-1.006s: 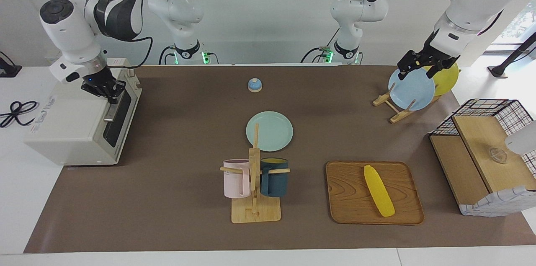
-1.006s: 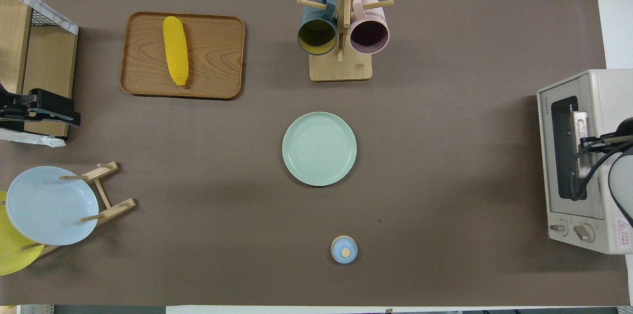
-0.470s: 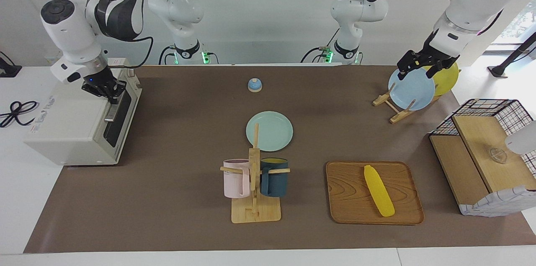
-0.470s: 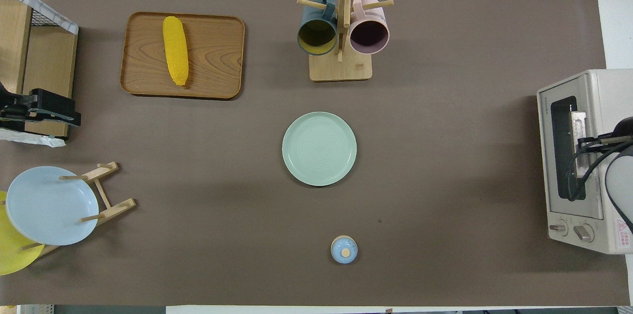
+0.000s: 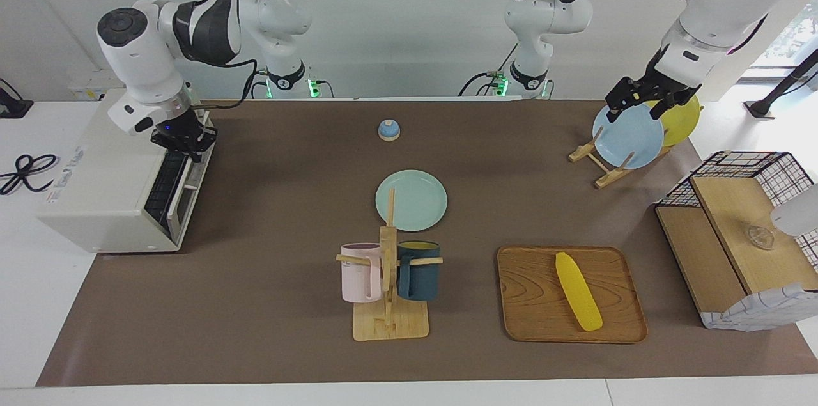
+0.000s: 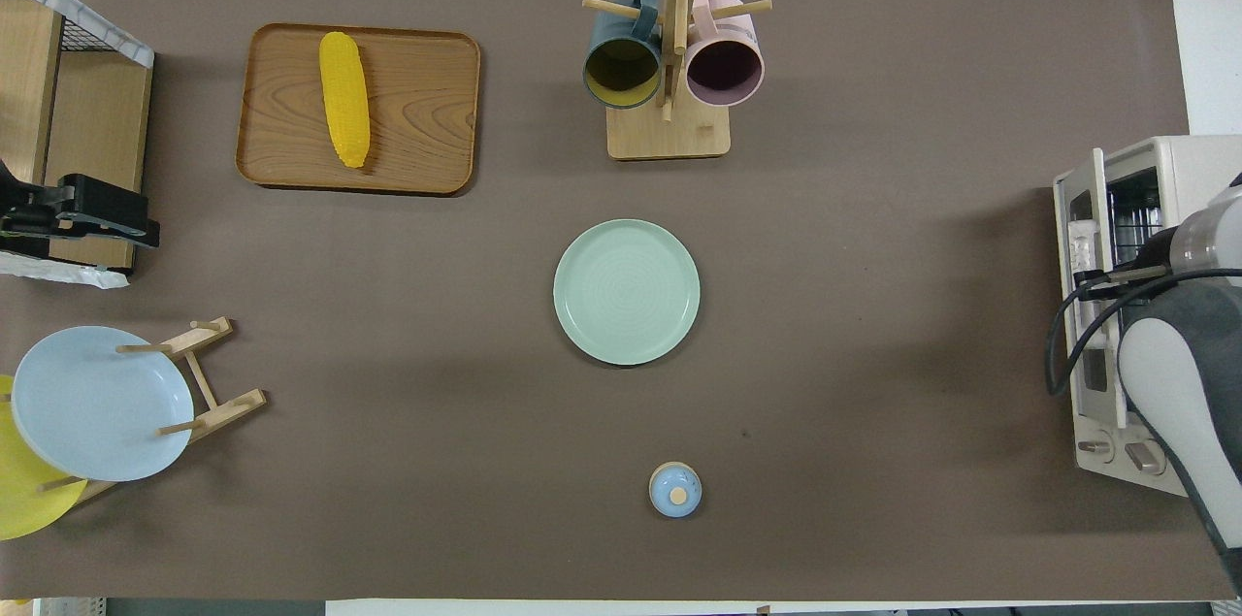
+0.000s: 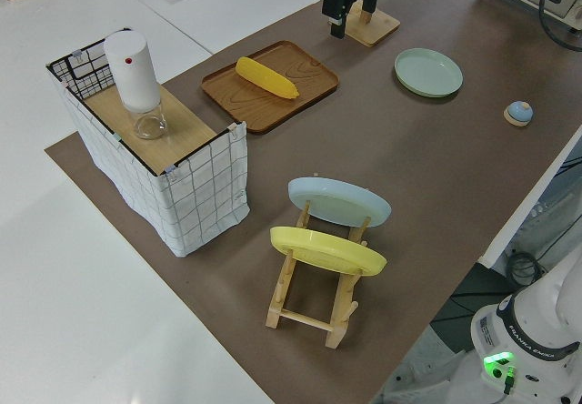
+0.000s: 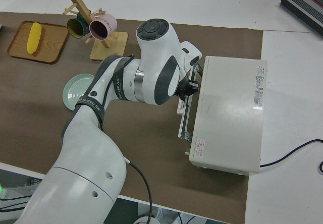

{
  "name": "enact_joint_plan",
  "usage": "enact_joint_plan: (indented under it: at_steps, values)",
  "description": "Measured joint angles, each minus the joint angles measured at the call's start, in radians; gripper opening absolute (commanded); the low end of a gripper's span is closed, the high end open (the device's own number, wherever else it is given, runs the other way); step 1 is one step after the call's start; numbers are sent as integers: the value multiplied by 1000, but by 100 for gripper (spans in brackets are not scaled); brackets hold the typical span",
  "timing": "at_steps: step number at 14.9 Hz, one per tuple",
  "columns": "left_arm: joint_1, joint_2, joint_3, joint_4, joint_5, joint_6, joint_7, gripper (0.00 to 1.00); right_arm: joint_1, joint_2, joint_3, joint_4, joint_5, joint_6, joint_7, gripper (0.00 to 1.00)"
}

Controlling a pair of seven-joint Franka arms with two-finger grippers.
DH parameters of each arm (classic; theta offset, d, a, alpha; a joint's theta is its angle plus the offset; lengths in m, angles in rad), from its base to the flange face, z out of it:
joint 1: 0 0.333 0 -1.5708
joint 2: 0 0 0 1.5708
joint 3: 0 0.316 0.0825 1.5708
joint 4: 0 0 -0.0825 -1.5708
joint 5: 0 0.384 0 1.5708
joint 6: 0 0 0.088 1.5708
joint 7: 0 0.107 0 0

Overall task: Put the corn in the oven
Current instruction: 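Reach the right gripper to the toaster oven door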

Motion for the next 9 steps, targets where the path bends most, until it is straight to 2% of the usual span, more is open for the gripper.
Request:
enact_joint_plan:
  at_steps: [4,9]
  values:
    - [0,0,-1,0,0,0,0,100,31,26,3,-5,32,9,1,0]
    - [0,0,-1,0,0,0,0,100,71,68,17,-78,77,140,15,0]
